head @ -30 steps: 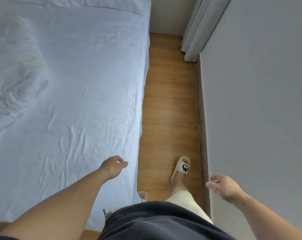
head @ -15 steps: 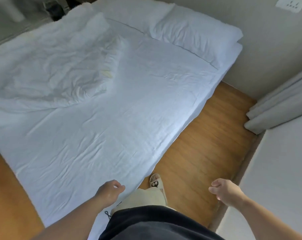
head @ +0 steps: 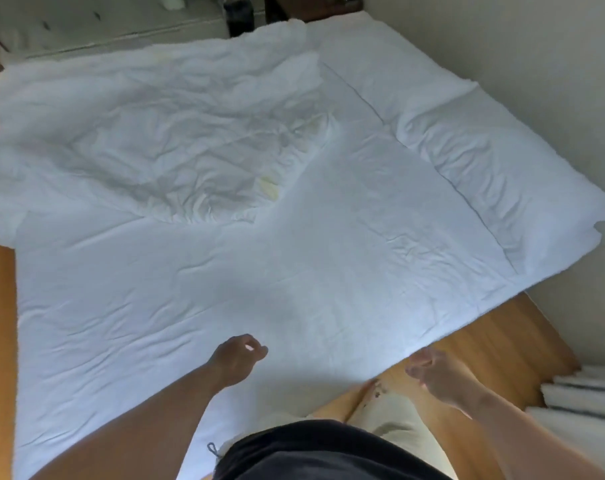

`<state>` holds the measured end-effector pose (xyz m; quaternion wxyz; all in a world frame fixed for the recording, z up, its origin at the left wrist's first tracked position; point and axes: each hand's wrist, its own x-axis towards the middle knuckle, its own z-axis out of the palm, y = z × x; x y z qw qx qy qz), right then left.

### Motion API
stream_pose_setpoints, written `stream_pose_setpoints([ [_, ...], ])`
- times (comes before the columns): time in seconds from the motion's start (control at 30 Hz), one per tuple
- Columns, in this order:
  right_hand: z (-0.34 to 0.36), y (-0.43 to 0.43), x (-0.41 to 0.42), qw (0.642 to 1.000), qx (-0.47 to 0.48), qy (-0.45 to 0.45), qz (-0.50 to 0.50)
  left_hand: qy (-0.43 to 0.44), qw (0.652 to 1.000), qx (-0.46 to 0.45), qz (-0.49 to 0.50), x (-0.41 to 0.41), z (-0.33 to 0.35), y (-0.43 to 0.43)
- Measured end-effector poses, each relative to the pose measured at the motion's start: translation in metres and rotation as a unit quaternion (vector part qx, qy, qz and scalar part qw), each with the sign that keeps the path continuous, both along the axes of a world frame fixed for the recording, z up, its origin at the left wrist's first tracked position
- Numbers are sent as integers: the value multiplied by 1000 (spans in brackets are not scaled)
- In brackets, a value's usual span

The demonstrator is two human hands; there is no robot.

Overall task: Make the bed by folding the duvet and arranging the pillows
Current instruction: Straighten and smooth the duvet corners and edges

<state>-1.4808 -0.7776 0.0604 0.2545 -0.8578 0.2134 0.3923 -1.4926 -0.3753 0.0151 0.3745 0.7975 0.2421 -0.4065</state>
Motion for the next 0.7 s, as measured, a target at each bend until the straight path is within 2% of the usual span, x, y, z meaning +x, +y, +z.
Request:
stream_pose_setpoints([
  [0.1,-6,-7,73,998,10,-1,64,-16,999,11,30,34,2,-13],
  [0.27,-16,-17,183,984,16,9,179,20,990,57,131,71,-2,-44],
  [0.37,-31,-33,250,976,27,25,216,35,985,108,129,102,10,-74],
  [0.5,-45,-39,329,959,38,33,279,58,982,131,120,155,13,-108],
  [0.7,-91,-26,430,946,16,30,324,43,985,142,92,251,-32,-118],
])
